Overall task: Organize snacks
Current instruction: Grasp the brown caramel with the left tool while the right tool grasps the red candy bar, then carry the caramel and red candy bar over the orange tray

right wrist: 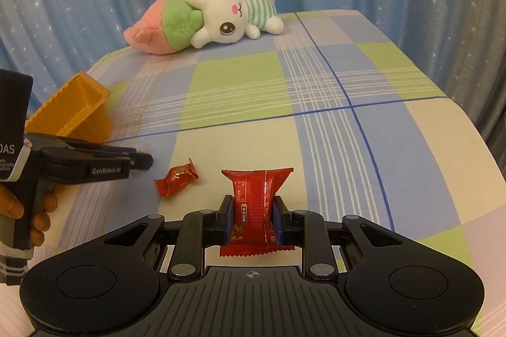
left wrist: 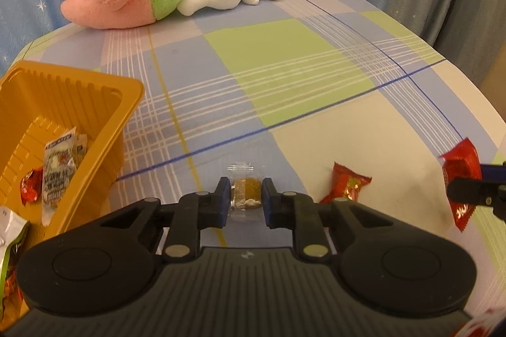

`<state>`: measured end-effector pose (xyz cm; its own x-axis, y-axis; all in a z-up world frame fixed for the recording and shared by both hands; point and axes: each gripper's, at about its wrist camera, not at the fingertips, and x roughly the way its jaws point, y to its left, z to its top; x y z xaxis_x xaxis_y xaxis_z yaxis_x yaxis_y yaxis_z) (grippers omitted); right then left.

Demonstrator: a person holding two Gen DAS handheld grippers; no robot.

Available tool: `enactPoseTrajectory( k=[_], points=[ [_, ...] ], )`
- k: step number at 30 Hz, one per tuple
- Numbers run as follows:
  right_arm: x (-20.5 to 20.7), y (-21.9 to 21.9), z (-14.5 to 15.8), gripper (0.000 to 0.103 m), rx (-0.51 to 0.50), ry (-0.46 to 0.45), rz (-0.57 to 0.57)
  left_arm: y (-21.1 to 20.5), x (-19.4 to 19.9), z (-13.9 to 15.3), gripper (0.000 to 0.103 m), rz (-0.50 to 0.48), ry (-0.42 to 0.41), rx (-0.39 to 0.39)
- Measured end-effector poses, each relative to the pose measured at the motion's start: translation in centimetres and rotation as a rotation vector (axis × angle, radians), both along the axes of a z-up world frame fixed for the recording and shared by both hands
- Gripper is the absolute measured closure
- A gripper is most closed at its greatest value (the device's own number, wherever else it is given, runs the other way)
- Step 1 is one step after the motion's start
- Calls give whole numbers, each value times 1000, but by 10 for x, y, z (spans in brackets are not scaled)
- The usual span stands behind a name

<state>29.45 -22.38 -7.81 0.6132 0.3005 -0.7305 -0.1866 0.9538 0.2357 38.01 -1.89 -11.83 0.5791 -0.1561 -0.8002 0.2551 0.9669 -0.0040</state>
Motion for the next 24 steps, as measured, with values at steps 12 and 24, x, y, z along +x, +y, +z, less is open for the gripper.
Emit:
enactPoseTrajectory(
  k=[12,24],
  points=[
    [-10,20,17,78,15,-31,54,14,-46,19,84,29,24,-62],
    [-30,63,34,78,45,-49,152,59,-111,59,84,93,-14,-135]
  ],
)
